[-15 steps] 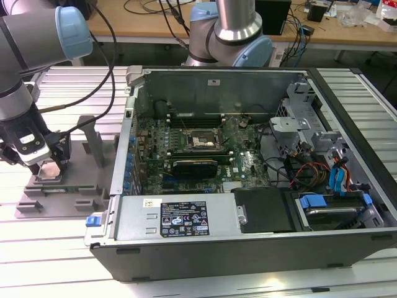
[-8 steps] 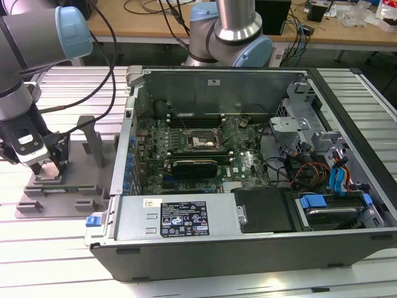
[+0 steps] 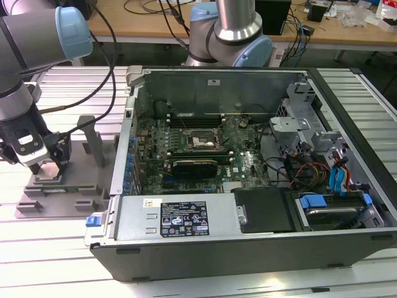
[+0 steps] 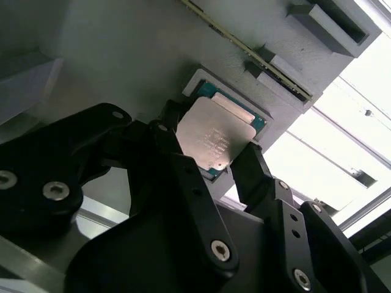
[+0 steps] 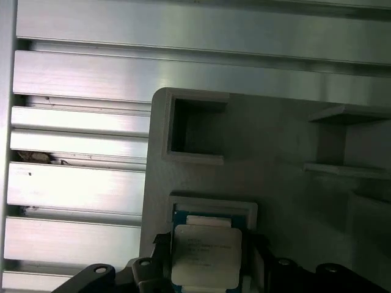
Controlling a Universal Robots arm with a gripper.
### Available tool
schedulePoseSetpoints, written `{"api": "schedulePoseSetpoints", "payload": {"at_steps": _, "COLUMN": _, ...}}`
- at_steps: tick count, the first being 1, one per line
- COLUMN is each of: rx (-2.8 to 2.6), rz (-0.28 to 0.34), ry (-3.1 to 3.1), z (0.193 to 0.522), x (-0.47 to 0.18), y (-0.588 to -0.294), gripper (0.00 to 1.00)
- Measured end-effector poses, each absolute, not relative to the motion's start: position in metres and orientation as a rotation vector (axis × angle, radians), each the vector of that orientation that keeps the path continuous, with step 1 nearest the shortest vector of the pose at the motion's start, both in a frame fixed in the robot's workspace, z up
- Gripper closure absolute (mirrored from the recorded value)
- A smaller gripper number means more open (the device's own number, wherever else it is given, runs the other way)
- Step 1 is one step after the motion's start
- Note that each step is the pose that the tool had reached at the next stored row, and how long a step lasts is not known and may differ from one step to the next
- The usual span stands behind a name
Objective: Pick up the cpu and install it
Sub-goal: 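Pick up the cpu and move it towards the insertion slot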
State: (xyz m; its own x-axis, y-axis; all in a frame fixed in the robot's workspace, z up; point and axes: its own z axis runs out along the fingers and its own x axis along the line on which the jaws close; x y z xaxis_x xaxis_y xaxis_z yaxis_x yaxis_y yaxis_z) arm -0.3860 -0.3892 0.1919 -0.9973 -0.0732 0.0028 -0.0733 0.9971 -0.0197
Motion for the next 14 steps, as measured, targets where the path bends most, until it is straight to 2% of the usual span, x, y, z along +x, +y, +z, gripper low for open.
{"api": "schedulePoseSetpoints", "payload": {"at_steps": 9, "rx": 0.115, "rz": 0.016, "ry": -3.137, "z": 0.1940, "x": -0.3862, "y": -0.3899, "gripper": 0.38}}
{"api": "schedulePoseSetpoints", "payload": {"at_steps": 10, "rx": 0.115, "rz": 0.016, "ry": -3.137, "z": 0.1940, "x": -0.3862, "y": -0.3899, "gripper": 0.40}}
{"api": "schedulePoseSetpoints", "payload": {"at_steps": 11, "rx": 0.115, "rz": 0.016, "ry": -3.137, "z": 0.1940, "x": -0.3862, "y": -0.3900, "gripper": 0.46}}
{"api": "schedulePoseSetpoints", "payload": {"at_steps": 14, "rx": 0.115, "rz": 0.016, "ry": -3.137, "z": 0.1940, "x": -0.3862, "y": -0.3900, "gripper": 0.47}}
